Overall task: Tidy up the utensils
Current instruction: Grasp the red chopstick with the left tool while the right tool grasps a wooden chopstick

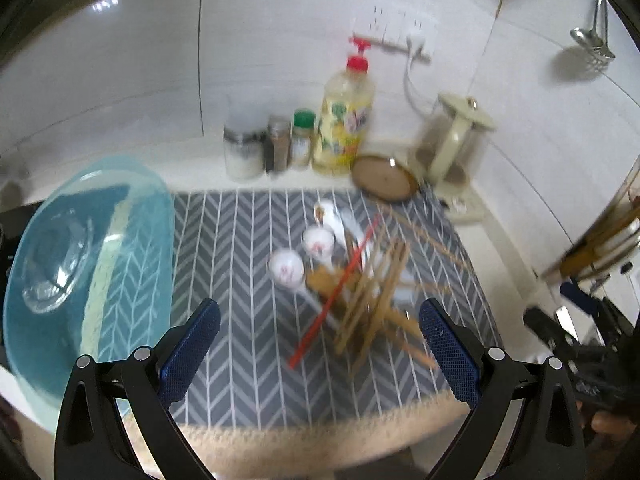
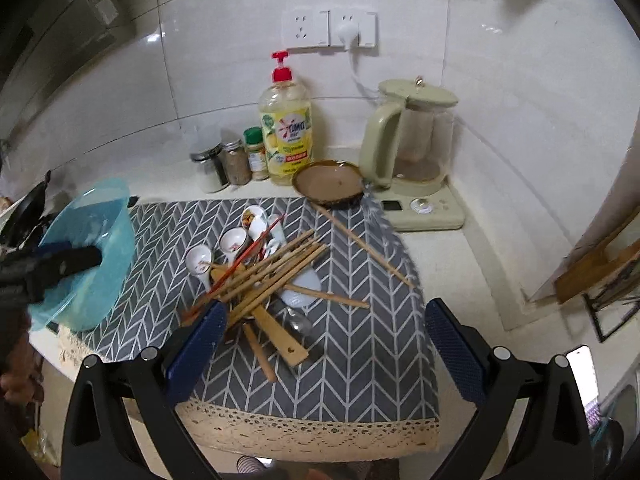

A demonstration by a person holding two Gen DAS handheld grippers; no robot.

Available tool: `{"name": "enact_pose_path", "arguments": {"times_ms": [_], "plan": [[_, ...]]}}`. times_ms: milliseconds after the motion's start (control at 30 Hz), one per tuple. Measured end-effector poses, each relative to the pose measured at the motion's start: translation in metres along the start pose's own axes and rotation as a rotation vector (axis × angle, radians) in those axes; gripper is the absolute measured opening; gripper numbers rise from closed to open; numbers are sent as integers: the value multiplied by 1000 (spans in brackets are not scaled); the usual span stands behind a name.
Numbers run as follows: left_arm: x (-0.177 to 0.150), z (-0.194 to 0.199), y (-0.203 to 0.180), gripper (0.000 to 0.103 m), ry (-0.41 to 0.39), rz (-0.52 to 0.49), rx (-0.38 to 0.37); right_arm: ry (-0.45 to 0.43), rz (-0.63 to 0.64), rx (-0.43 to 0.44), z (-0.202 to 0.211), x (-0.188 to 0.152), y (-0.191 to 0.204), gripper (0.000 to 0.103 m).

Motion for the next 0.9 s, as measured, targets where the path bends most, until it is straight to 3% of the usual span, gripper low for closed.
{"name": "enact_pose_path", "arguments": {"times_ms": [100,133,167,267,433,533,600,833,900], "plan": [[5,-16,-12,99,-19,-65,-53,-48,3,20,-6,2,-7,96],[2,-31,-16,99,36,-90,-50,-50,11,26,-8,2,-8,96],[-2,-45,-17,99,82,-101,-37,-46,23,31,-17,3,-11,96],[-5,-73,-9,99,106,-80,27,1,25,75,-39,6,-16,95],[-17,-120,20,97,173,-69,80,-2,38,124,-65,11,-24,95],[-19,-141,33,80,218,-122,116,45,46,175,-83,5,-21,93],[-22,-153,37,74,252,-159,130,63,70,193,-90,0,-15,89],[-40,-167,23,52,332,-255,3,101,11,188,-109,-9,-5,86],[-45,-172,23,44,347,-258,-30,117,-23,195,-113,-11,2,79]]}}
Point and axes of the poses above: each gripper's, at about its wrist camera, not at the fingertips, and z roughly against the way its jaws point, y to its left, x to its top, the point moved 10 cm from there along -z, roughly the way its jaws point, and after that the axes turned 9 degrees about -x, right-handed, at the moved point
